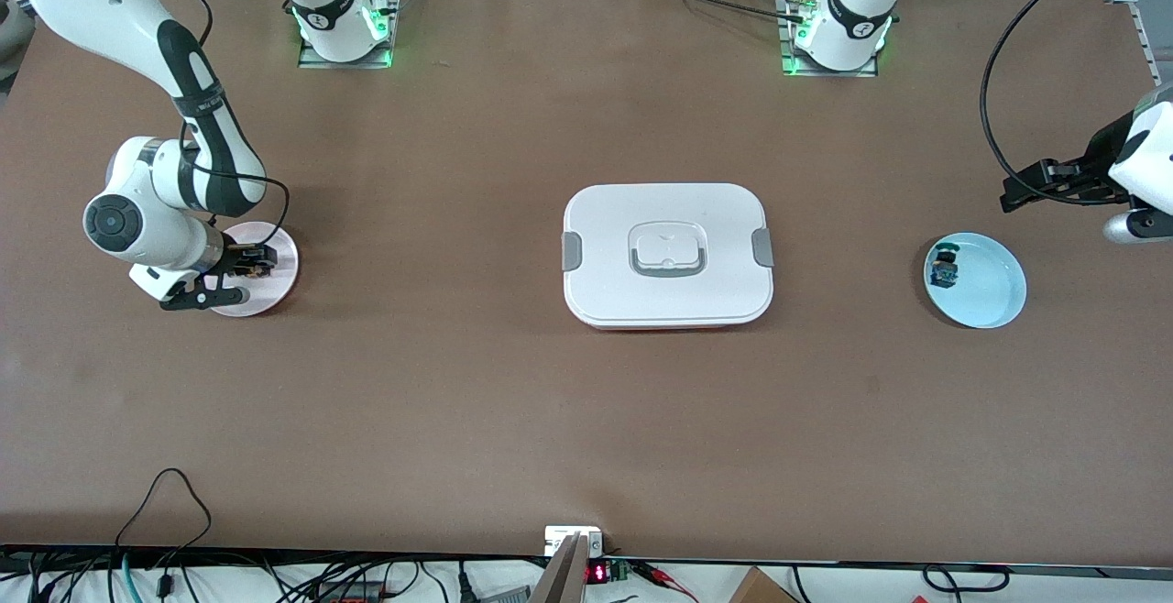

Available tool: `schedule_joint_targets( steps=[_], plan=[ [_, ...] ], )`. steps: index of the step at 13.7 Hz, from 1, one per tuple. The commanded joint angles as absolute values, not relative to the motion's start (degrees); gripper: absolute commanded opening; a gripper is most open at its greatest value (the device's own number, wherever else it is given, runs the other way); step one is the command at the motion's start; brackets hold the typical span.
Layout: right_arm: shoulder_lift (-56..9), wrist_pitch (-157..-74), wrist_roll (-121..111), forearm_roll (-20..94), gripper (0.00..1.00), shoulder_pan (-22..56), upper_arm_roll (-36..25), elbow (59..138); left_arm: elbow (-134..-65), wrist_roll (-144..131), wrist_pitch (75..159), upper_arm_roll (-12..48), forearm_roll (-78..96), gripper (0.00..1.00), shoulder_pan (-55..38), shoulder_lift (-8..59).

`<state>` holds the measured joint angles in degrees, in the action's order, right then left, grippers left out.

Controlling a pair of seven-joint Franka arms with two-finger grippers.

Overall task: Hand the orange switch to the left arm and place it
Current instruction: 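Lift the orange switch with the right gripper and carry it over the box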

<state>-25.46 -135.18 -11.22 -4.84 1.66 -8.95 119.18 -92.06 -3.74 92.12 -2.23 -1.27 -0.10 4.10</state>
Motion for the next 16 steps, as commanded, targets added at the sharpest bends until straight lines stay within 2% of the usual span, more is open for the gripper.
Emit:
schedule_joint_targets(
  steps=[1, 6, 8, 12, 16],
  plan=[
    [-21.0, -127.4, -12.0, -3.6, 0.02, 1.4, -8.1, 115.8, -91.5, -2.8, 91.8, -2.0, -1.3, 1.0, -0.2, 3.8],
    [-18.8, -110.1, -12.2, -1.5, 0.02, 1.6, -4.4, 104.2, -90.6, -3.0, 91.8, -2.0, -1.1, 1.0, -0.4, 4.0],
    [-18.8, -105.9, -12.8, -1.1, 0.04, 1.7, -4.2, 100.9, -90.4, -3.1, 91.5, -2.0, -1.2, 1.0, -0.7, 4.0],
    [-17.8, -103.5, -12.9, -1.0, 0.0, 2.2, -3.2, 98.1, -90.1, -2.9, 91.3, -2.0, -1.2, 1.0, -0.6, 3.9],
    [-14.2, -103.0, -22.6, -1.1, 0.0, 2.7, 0.3, 95.9, -89.4, -3.0, 90.8, -2.0, -1.3, 1.0, -0.7, 5.0]
  ],
)
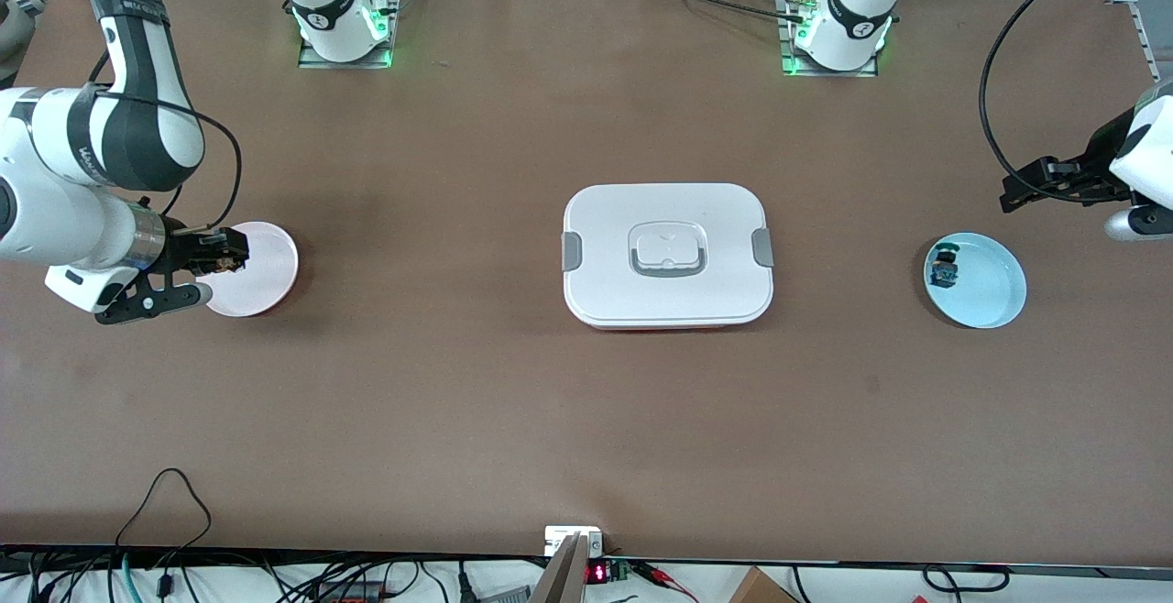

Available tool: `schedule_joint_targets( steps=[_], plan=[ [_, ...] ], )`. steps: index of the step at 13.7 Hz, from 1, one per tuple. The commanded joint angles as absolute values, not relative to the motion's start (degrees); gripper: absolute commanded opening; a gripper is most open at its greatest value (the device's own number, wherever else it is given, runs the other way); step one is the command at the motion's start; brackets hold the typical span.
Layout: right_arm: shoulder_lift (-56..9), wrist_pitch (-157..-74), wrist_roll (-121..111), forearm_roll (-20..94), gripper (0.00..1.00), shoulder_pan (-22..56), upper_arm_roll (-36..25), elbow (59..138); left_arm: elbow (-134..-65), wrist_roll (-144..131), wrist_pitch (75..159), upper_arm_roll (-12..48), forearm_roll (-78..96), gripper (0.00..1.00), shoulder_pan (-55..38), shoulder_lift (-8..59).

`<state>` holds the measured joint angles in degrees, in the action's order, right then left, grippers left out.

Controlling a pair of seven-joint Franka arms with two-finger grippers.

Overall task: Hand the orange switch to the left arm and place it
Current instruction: 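Lift the orange switch with the right gripper and carry it over the box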

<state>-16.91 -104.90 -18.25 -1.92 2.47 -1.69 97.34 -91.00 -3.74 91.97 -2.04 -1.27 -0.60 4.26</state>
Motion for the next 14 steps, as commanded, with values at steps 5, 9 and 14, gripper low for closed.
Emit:
schedule_joint_targets(
  steps=[5, 9, 14],
  plan=[
    [-10.3, -99.5, -22.9, 10.5, 0.0, 3.8, 5.8, 94.3, -89.3, -3.0, 89.2, -2.0, -0.5, 1.0, -0.5, 5.3],
    [-9.0, -99.7, -37.4, 15.7, 0.0, 5.2, 7.8, 94.3, -88.4, -2.9, 83.9, -2.1, 5.9, 1.0, 0.0, 5.4],
    [-8.8, -105.6, -50.1, 30.5, 0.0, 6.0, 8.1, 94.3, -88.5, -2.9, 76.0, -2.7, 27.8, 1.0, 5.9, 8.3]
  ],
)
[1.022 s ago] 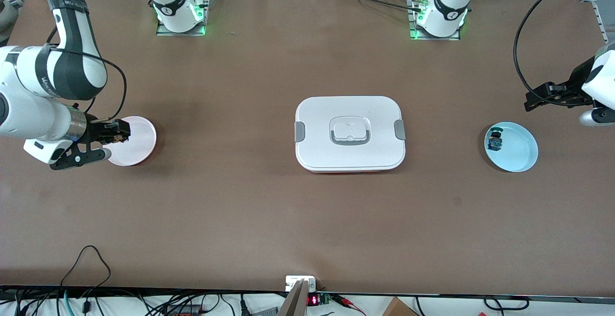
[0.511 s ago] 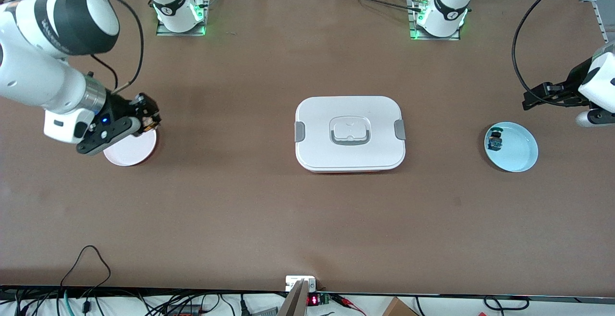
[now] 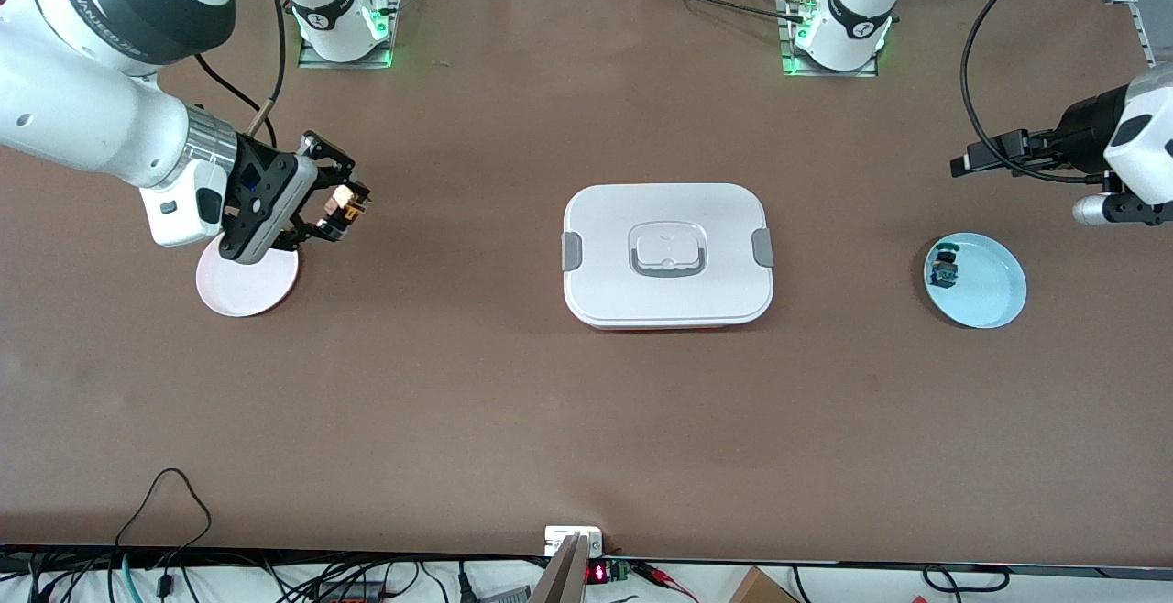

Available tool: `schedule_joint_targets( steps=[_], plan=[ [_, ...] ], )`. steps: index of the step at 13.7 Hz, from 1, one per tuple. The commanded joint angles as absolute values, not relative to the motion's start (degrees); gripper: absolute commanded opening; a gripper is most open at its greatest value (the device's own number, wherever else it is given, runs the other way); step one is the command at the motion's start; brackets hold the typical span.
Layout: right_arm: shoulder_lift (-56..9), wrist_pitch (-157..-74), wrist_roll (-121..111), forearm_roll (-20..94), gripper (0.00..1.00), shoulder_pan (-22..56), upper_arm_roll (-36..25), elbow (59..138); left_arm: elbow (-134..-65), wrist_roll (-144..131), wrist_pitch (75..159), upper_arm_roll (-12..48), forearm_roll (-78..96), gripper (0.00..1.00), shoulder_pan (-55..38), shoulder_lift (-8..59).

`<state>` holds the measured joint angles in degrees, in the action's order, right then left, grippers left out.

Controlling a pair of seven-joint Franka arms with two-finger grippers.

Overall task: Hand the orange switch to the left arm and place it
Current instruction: 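Lift the orange switch with the right gripper and carry it over the box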

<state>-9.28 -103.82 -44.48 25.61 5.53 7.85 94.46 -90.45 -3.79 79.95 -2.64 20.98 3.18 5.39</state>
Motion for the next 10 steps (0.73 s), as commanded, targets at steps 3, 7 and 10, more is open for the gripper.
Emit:
schedule_joint_targets(
  steps=[3, 7, 10],
  plan=[
    [-9.2, -110.1, -57.3, 38.6, 0.0, 9.8, 8.2, 94.4, -88.8, -2.8, 70.9, -2.7, 41.7, 1.0, 7.9, 11.5],
    [-11.3, -117.0, -66.1, 54.0, 0.0, 16.2, 8.4, 94.7, -90.1, -2.6, 66.1, -2.5, 62.5, 1.0, 9.4, 17.4],
    [-13.5, -118.6, -74.2, 67.6, 0.0, 19.9, 8.4, 94.7, -91.7, -1.6, 66.3, -1.7, 73.8, 1.0, 8.3, 19.2]
  ],
)
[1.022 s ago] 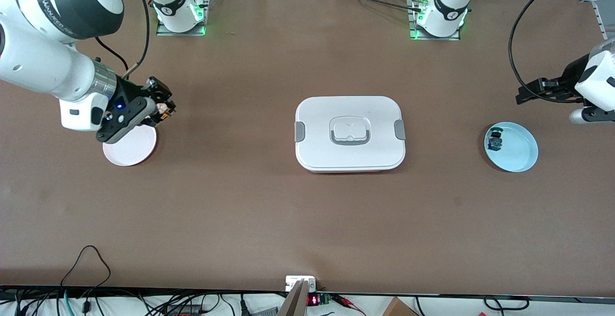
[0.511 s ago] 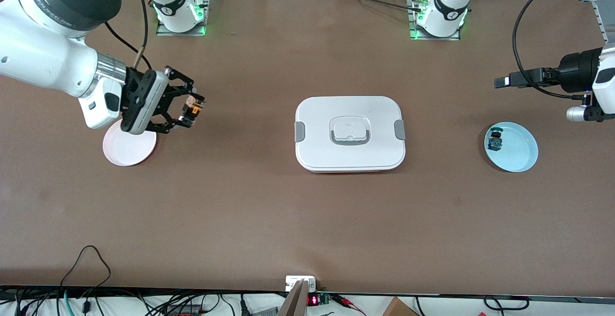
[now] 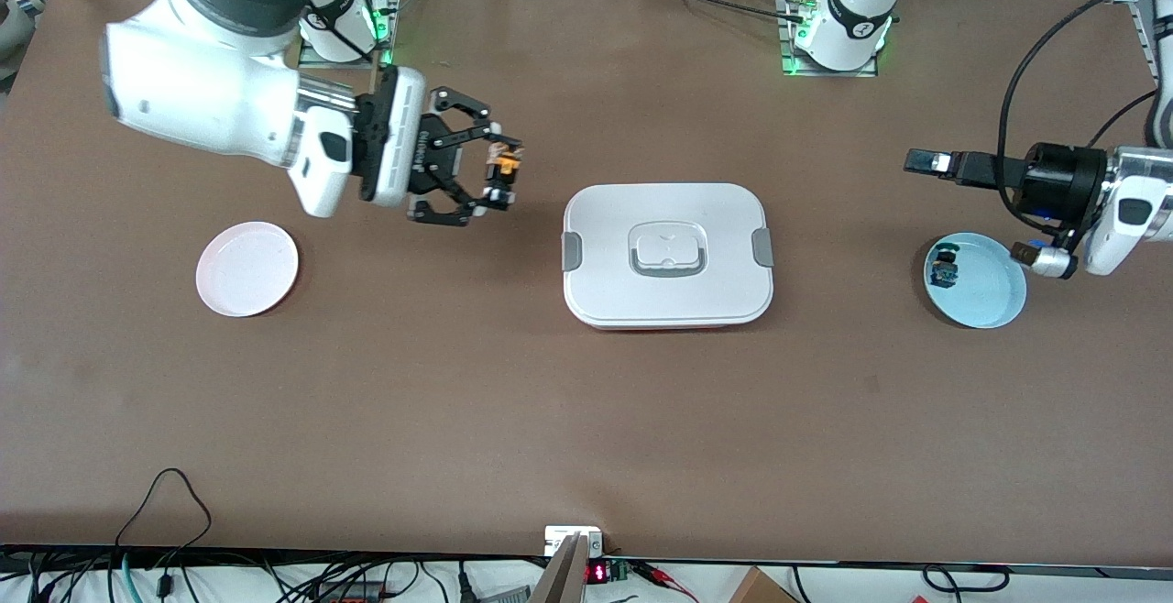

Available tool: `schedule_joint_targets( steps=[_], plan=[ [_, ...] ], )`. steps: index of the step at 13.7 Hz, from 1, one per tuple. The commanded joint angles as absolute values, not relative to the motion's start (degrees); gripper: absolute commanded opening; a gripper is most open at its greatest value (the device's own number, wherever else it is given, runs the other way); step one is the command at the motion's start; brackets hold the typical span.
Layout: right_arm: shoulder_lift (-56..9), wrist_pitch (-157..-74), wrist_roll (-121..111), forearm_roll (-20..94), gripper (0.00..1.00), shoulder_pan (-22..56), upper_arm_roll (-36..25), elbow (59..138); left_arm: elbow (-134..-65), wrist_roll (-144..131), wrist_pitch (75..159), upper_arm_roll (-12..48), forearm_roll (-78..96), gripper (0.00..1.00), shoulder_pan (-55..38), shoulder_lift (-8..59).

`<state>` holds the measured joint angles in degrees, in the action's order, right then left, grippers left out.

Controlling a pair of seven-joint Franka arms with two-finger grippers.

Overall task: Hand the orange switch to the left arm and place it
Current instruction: 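Lift the orange switch with the right gripper and carry it over the box, then move the left gripper toward the switch held by the right gripper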

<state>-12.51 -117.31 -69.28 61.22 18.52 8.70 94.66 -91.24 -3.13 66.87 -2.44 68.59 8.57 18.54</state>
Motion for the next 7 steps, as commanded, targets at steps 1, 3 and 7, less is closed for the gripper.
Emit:
schedule_joint_targets(
  steps=[1, 3, 7],
  plan=[
    [-13.8, -119.0, -76.9, 70.5, 0.0, 20.0, 8.4, 94.7, -91.8, -0.9, 67.2, -0.9, 75.8, 1.0, 7.4, 19.4],
    [-15.8, -120.0, -83.9, 76.6, 0.0, 21.0, 8.4, 94.7, -91.8, 0.4, 70.8, 1.2, 77.6, 1.0, 6.2, 19.3],
    [-17.0, -120.5, -99.2, 95.5, 0.0, 23.2, 8.4, 95.9, -95.0, 2.6, 82.1, 9.7, 79.9, 1.0, 6.3, 17.8]
  ],
)
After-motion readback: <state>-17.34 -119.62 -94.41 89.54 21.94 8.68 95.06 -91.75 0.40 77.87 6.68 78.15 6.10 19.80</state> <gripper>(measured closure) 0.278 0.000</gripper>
